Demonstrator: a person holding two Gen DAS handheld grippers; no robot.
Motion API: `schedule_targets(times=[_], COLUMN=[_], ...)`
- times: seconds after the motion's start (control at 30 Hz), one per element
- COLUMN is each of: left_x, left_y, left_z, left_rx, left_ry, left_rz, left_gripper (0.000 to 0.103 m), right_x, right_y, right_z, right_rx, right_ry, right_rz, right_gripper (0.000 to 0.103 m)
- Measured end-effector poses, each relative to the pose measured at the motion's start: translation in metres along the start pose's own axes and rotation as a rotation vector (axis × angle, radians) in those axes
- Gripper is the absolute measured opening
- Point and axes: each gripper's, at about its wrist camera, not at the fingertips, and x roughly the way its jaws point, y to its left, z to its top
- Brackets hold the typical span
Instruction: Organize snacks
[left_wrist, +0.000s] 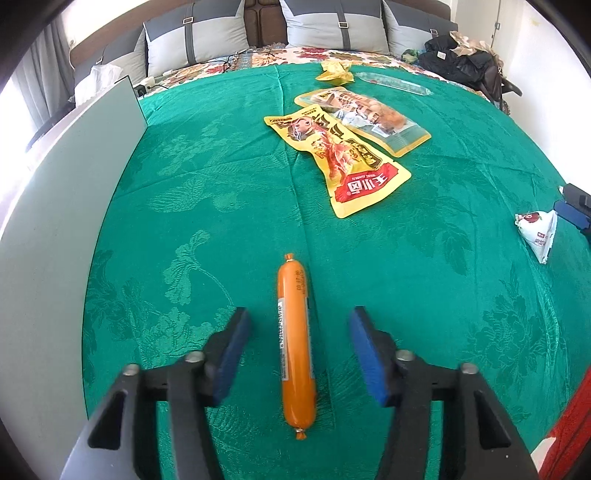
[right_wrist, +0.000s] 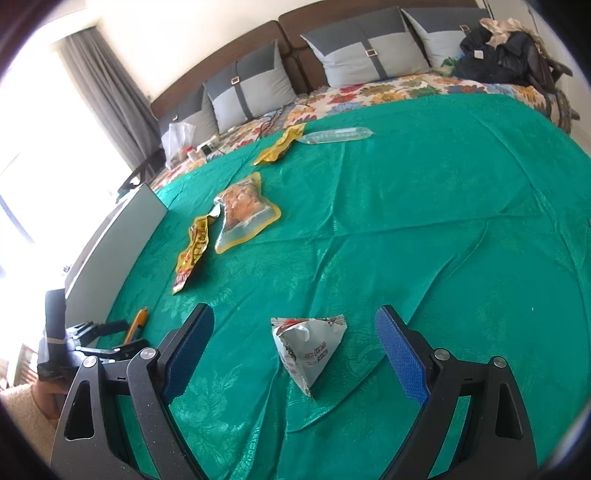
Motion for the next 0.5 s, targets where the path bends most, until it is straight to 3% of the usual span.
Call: schedule_targets(times=[0.03, 0.17, 0.23, 0.3, 0.37, 0.4, 0.43, 0.47, 0.5], left_x=[-0.001, -0.008, -0.014, -0.023, -0.033, -0.038, -0.044, -0.050, -0.056], left_y=[-0.002, 0.008, 0.017, 0.024, 0.029, 0.031, 0.033, 0.034, 0.036], left_z=[0.001, -0.008, -0.013, -0.019, -0.023, -0.025, -0.027, -0.028, -0.030], left_rx=[0.000, -0.105, -0.165, -0.214, -0.247, -0.260, -0.268, -0.274, -0.281], left_ry=[0.008, -0.005, -0.023, -0.043, -0.058, -0.065, -0.074, -0.084, -0.092], left_rz=[0.011, -0.035, -0.087, -0.120, -0.141, -0.152, -0.164, -0.175, -0.186], left_gripper=[0.016, 0.015, 0.015, 0.015, 0.015, 0.015, 0.015, 0.015, 0.015], right_x=[-0.001, -0.002, 0.007, 0.020, 0.037, 0.046, 0.044, 0.043, 0.041], right_y=[-0.004, -0.013, 0.006, 0.030, 0.034, 0.030, 0.025, 0.024, 0.021], right_z=[0.001, 0.005, 0.001, -0.006, -0.015, -0.017, -0.019, -0.018, -0.015], right_rx=[0.026, 0.089, -0.017, -0.165, -0.221, -0.198, -0.189, -0.189, -0.169], right_ry=[-0.014, -0.004, 0.048, 0.069, 0.121, 0.157, 0.131, 0.138, 0.149], right_rz=[-0.004, -0.007, 0.024, -0.041, -0.109, -0.127, -0.154, -0.160, -0.146], right_gripper=[0.091, 0.092, 0.092, 0.091, 0.089, 0.085, 0.078, 0.041, 0.039])
